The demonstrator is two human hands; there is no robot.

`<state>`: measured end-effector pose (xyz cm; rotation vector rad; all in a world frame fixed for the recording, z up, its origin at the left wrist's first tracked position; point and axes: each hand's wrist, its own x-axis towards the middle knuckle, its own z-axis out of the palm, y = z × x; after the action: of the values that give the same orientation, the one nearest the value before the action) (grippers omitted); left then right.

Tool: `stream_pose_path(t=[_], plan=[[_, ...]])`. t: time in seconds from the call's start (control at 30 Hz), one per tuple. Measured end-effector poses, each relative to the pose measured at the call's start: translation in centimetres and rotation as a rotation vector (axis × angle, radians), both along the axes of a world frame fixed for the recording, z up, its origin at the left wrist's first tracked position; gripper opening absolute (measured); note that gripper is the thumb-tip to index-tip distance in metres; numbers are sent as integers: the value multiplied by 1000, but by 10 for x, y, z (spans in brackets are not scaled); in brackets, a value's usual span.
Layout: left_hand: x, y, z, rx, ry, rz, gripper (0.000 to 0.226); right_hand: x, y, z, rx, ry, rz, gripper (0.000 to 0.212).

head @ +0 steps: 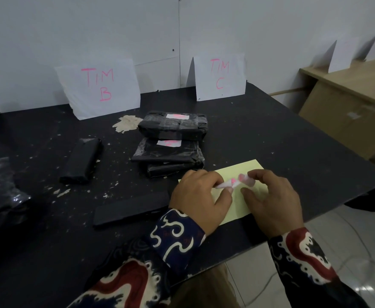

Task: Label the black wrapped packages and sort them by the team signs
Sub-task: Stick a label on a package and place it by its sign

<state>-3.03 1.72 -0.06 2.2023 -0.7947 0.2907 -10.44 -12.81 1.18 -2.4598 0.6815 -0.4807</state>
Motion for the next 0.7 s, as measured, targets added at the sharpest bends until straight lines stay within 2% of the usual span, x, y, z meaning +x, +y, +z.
stream_pose_path(t=[0.1,0.17,0.4,0.5,0.6,0.7], plan=[[1,8,4,-51,22,21,26,0,1,4,-61,160,39,36],[2,13,4,-57,17,37,25,1,-1,1,-143,184,81,38],[4,25,4,-90,39,68,23,5,-7,-12,-190,68,84,23],[2,29,5,-90,48,69,22,7,-9,-9,-94,91,81,14],[2,33,5,-75,57,69,22,8,-9,-7,-6,39,33,19],[1,36,6,-75,52,71,24,6,-6,-7,-44,11,52,16]])
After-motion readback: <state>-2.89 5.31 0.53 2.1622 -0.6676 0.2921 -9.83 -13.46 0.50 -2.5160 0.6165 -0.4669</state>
